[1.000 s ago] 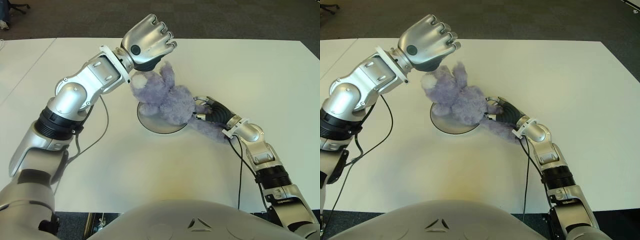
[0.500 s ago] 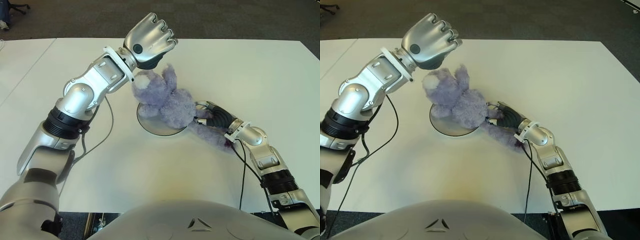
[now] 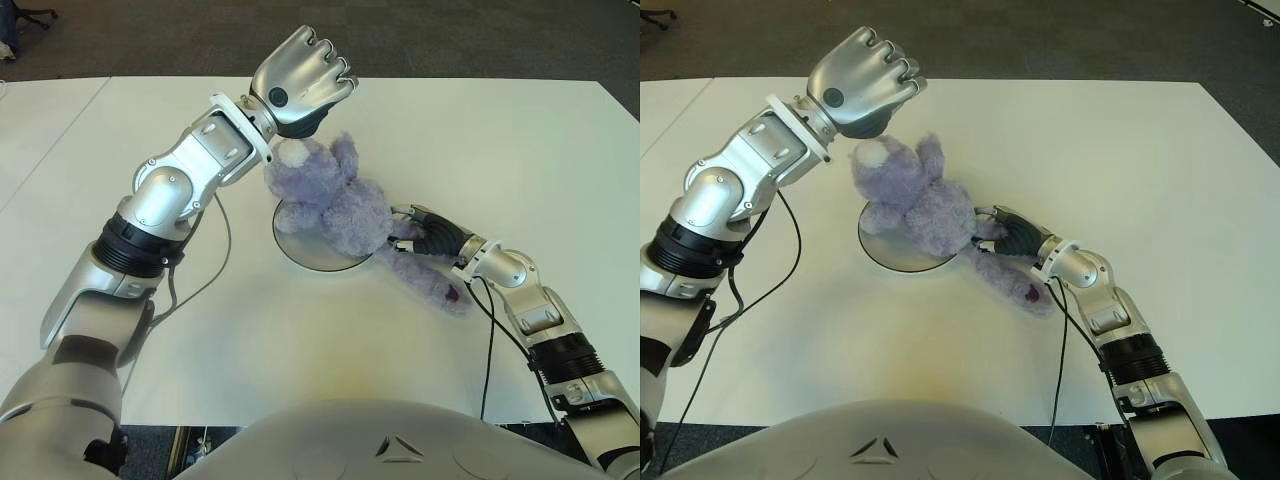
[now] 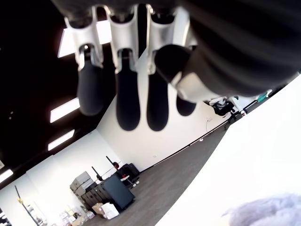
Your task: Put the doll into the plate.
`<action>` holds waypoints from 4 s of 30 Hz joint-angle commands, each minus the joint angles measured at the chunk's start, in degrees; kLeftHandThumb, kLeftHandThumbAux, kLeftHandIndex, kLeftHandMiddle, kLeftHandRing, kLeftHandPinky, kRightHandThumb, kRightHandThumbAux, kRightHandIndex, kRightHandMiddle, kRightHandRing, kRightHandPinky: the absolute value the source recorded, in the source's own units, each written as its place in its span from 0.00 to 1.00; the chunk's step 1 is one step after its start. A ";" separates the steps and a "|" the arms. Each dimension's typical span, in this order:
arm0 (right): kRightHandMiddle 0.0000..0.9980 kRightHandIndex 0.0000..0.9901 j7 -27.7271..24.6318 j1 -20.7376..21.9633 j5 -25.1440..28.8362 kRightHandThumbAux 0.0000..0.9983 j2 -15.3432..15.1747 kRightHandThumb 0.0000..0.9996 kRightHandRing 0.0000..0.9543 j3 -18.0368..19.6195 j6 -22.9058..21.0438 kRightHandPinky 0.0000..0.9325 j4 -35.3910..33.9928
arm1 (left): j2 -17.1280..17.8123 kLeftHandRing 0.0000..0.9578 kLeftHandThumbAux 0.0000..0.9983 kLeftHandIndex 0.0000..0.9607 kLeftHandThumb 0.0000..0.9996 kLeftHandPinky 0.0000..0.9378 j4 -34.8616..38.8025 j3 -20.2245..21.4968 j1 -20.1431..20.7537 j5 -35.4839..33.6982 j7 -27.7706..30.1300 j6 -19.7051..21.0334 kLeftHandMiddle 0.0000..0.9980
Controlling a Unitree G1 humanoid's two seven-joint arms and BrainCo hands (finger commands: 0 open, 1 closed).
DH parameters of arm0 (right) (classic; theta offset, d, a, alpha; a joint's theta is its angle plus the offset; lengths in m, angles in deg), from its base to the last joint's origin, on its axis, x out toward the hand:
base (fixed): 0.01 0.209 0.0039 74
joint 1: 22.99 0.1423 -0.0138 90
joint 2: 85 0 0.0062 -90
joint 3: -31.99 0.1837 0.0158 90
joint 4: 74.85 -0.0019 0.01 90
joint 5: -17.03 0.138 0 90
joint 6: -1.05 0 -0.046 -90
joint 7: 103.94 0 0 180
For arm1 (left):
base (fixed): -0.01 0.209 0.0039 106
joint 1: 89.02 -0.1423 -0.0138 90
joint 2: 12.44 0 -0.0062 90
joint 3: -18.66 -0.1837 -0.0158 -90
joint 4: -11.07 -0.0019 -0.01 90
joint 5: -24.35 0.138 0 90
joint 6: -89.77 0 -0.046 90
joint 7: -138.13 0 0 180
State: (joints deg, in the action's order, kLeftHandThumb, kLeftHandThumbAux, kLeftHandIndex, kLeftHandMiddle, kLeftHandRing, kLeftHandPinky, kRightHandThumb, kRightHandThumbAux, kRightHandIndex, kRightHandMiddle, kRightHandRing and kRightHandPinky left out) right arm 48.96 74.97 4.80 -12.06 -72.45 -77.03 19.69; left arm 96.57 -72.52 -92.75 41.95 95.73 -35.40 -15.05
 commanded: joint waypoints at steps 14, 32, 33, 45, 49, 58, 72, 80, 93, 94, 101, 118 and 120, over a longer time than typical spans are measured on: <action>0.00 0.00 -10.96 8.15 0.93 0.37 -1.21 0.04 0.01 -2.54 -3.46 0.01 9.52 | -1.90 0.80 0.66 0.46 0.85 0.88 -2.26 -1.68 -0.01 2.75 0.22 2.27 0.49; 0.00 0.00 -12.01 22.30 3.23 0.29 0.57 0.09 0.00 1.98 5.16 0.00 25.44 | -3.43 0.84 0.69 0.44 0.71 0.91 -9.28 -3.04 3.19 2.35 -2.62 3.59 0.77; 0.00 0.00 -11.82 22.61 3.28 0.29 0.71 0.09 0.00 2.16 5.49 0.00 25.84 | -3.47 0.84 0.69 0.44 0.71 0.90 -9.50 -3.14 3.33 2.43 -2.72 3.65 0.77; 0.00 0.00 -13.36 26.90 4.56 0.28 0.35 0.07 0.00 4.48 4.87 0.00 26.40 | -4.12 0.85 0.70 0.43 0.69 0.90 -12.22 -4.65 4.05 4.36 -5.76 5.76 0.77; 0.00 0.00 -13.84 28.22 4.45 0.26 0.30 0.09 0.00 4.58 5.30 0.00 28.43 | -4.22 0.85 0.70 0.43 0.69 0.90 -12.39 -5.02 4.19 4.46 -5.59 6.50 0.77; 0.00 0.00 -12.57 33.87 2.33 0.21 1.47 0.09 0.00 3.71 10.91 0.00 43.90 | -4.32 0.85 0.70 0.43 0.68 0.90 -12.61 -5.51 4.13 4.88 -5.75 7.64 0.77; 0.00 0.00 -16.69 39.24 3.73 0.24 2.83 0.11 0.00 4.53 8.97 0.00 49.75 | -3.81 0.84 0.70 0.43 0.68 0.89 -12.41 -4.62 3.36 3.63 -7.64 7.76 0.77; 0.00 0.00 -12.34 43.68 6.92 0.38 2.89 0.06 0.00 9.95 7.26 0.00 53.13 | -0.56 0.71 0.71 0.42 0.68 0.67 -21.24 1.06 6.55 -1.12 -17.20 7.39 0.67; 0.00 0.00 -4.54 48.32 14.56 0.58 5.03 0.00 0.00 21.20 7.29 0.00 64.52 | -1.49 0.26 0.58 0.10 0.09 0.23 -47.79 6.48 16.03 -18.40 -28.48 -0.61 0.26; 0.00 0.00 -4.26 48.33 14.69 0.58 5.15 0.00 0.00 21.49 7.40 0.00 64.70 | -1.57 0.26 0.58 0.10 0.08 0.23 -48.98 6.25 16.44 -18.70 -29.22 -0.94 0.26; 0.00 0.01 2.56 48.23 17.76 0.68 6.64 0.00 0.00 26.46 9.28 0.00 65.71 | -4.71 0.10 0.54 0.05 0.00 0.08 -62.89 11.06 20.38 -29.56 -34.12 -4.56 0.11; 0.01 0.03 6.52 49.90 22.43 0.80 9.61 0.00 0.00 34.16 9.69 0.00 68.83 | -11.63 0.01 0.67 0.02 0.00 0.04 -76.55 21.17 13.71 -51.62 -29.83 -19.91 0.02; 0.01 0.03 7.47 49.80 22.39 0.80 10.69 0.00 0.00 34.46 9.57 0.00 69.40 | -13.80 0.00 0.67 0.02 0.00 0.03 -77.24 22.87 12.64 -54.41 -28.67 -21.40 0.01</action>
State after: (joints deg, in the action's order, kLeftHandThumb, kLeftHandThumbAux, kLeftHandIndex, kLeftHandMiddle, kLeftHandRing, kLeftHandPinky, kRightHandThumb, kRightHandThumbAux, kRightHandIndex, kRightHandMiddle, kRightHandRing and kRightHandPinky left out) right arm 55.17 124.25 26.31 -3.51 -38.86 -66.25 87.38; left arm 86.72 -147.54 -72.06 58.33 45.32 -65.57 -34.56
